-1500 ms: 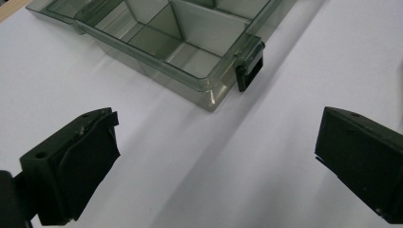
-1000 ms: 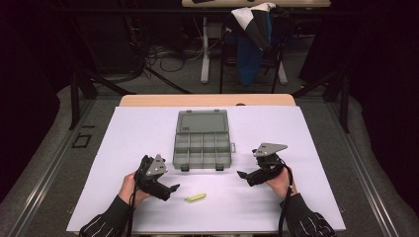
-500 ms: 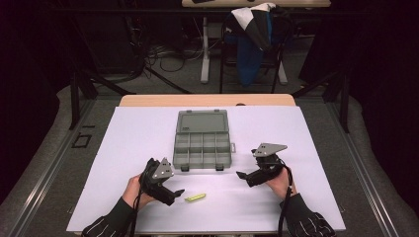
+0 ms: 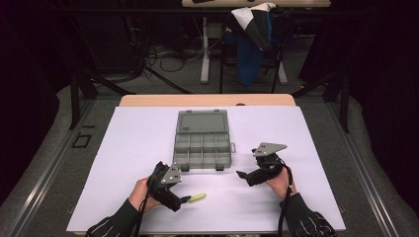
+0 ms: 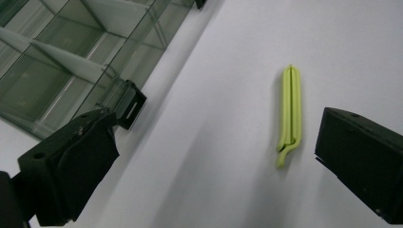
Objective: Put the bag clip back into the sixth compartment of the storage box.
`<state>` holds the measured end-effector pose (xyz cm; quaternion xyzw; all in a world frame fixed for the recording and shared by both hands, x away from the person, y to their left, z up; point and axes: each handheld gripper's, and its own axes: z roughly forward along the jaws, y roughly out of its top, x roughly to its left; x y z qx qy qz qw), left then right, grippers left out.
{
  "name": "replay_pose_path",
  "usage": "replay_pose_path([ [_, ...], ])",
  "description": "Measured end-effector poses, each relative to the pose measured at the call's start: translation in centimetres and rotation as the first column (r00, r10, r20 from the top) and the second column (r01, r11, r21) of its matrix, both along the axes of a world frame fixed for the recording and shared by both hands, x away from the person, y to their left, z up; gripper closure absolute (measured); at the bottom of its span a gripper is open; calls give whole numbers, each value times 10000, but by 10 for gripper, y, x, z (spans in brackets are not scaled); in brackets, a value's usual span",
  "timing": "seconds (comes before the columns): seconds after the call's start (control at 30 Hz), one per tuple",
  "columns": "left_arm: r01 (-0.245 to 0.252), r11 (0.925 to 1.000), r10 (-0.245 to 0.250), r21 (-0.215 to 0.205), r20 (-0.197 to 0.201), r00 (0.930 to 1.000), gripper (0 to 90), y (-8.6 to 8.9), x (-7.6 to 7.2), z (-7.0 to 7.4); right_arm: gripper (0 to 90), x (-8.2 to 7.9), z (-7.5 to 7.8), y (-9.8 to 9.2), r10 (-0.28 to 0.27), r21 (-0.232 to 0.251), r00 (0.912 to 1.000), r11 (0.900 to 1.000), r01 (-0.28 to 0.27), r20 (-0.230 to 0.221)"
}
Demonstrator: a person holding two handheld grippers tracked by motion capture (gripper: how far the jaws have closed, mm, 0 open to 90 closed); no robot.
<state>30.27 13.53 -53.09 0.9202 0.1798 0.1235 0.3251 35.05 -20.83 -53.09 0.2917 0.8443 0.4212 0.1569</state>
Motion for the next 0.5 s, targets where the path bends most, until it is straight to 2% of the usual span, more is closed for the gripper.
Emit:
replay_pose_path([
  [0.2,186,9995,-184,272,-77,9998,16,-8,-6,-4,0,-1,0,3,-8,3,10000,10000,8,36],
  [0.33,347,9984,-334,437,-303,9990,39,-14,-7,-4,0,-1,-1,4,38,-82,10000,10000,-38,-12],
  [0.5,588,9968,-569,546,-348,9978,133,-18,-10,-5,0,-1,0,3,9,-40,10000,10000,-9,-10],
])
